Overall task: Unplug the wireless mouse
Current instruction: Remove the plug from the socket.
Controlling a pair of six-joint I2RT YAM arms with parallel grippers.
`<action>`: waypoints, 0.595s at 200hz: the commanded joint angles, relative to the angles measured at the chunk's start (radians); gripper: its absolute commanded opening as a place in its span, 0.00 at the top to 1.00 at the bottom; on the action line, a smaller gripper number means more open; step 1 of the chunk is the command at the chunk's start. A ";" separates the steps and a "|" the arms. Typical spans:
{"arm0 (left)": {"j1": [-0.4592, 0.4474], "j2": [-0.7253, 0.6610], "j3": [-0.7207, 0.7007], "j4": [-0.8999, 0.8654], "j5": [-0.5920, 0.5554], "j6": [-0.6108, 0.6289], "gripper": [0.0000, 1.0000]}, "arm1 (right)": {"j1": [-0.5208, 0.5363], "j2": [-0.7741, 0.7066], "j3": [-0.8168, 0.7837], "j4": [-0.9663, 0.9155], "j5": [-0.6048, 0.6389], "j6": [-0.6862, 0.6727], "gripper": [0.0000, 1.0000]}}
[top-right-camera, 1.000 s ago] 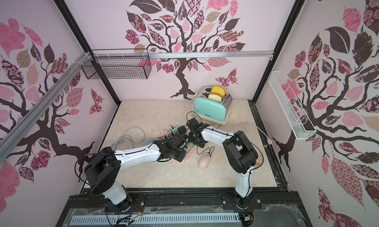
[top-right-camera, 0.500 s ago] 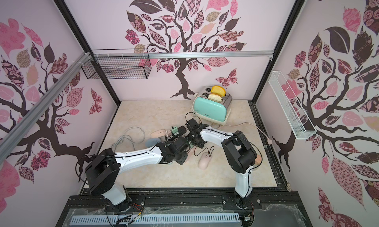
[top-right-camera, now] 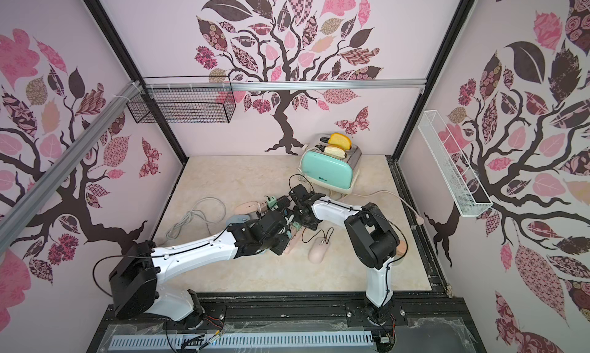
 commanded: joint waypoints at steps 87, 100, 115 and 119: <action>0.085 -0.097 -0.167 0.187 0.112 -0.144 1.00 | -0.038 -0.133 -0.046 0.013 0.040 -0.083 0.00; 0.089 -0.109 -0.187 0.213 0.119 -0.153 1.00 | -0.041 -0.181 -0.055 0.026 0.041 -0.099 0.00; 0.090 -0.120 -0.204 0.236 0.126 -0.162 1.00 | -0.043 -0.230 -0.057 0.033 0.044 -0.116 0.00; 0.090 -0.122 -0.207 0.244 0.126 -0.166 1.00 | -0.044 -0.242 -0.057 0.034 0.046 -0.123 0.00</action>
